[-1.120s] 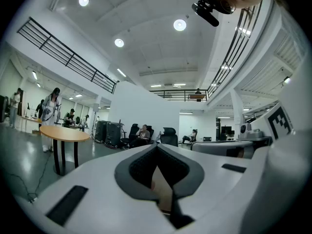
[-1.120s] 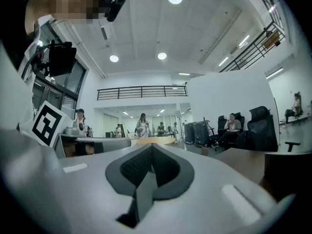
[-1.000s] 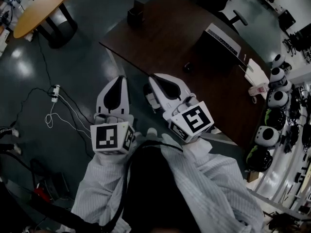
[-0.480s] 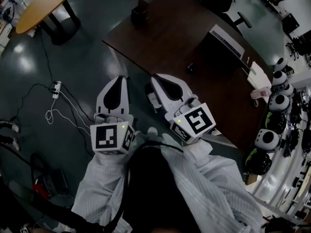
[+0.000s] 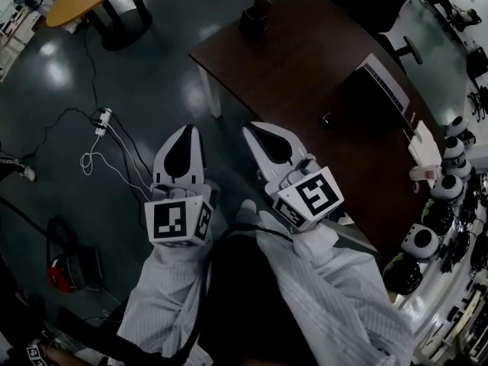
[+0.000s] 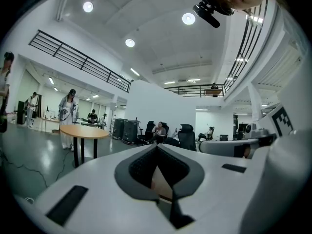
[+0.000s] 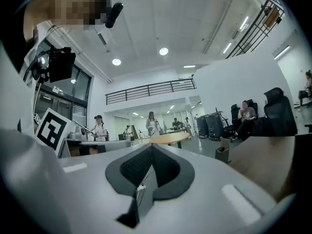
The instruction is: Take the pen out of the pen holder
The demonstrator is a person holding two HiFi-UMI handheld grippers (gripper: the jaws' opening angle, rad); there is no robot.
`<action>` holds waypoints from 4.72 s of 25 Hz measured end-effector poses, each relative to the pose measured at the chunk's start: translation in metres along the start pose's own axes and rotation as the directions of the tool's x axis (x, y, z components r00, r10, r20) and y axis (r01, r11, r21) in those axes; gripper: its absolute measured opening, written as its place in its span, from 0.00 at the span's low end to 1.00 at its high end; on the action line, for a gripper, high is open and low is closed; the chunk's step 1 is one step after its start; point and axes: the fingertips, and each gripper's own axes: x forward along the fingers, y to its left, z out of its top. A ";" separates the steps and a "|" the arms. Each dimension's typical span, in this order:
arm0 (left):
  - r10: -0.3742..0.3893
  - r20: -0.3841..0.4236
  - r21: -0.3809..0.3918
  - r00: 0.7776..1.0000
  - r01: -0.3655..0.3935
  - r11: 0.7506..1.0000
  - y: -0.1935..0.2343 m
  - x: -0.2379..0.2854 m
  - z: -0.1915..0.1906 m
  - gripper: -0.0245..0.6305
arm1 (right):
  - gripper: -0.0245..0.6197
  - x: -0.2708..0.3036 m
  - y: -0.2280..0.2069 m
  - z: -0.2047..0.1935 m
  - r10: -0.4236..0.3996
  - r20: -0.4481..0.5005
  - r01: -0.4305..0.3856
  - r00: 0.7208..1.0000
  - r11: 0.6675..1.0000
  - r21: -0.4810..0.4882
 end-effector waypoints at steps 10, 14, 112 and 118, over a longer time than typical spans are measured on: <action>0.011 0.004 -0.027 1.000 -0.011 1.000 0.159 0.085 0.019 0.04 | 0.04 0.183 -0.005 -0.003 0.024 -0.029 -0.024 0.999 1.000 0.001; -0.048 -0.009 -0.017 0.999 0.048 0.999 0.226 0.127 0.037 0.04 | 0.04 0.266 0.001 0.001 0.010 -0.009 -0.010 1.000 1.000 0.024; -0.801 -0.430 -0.145 0.415 0.844 0.516 0.097 0.609 -0.085 0.04 | 0.14 0.311 -0.484 -0.129 -0.872 -0.351 0.939 0.340 0.293 0.181; -0.798 -0.415 -0.135 0.437 0.838 0.529 0.106 0.613 -0.075 0.04 | 0.12 0.330 -0.491 -0.125 -0.854 -0.362 0.927 0.375 0.342 0.154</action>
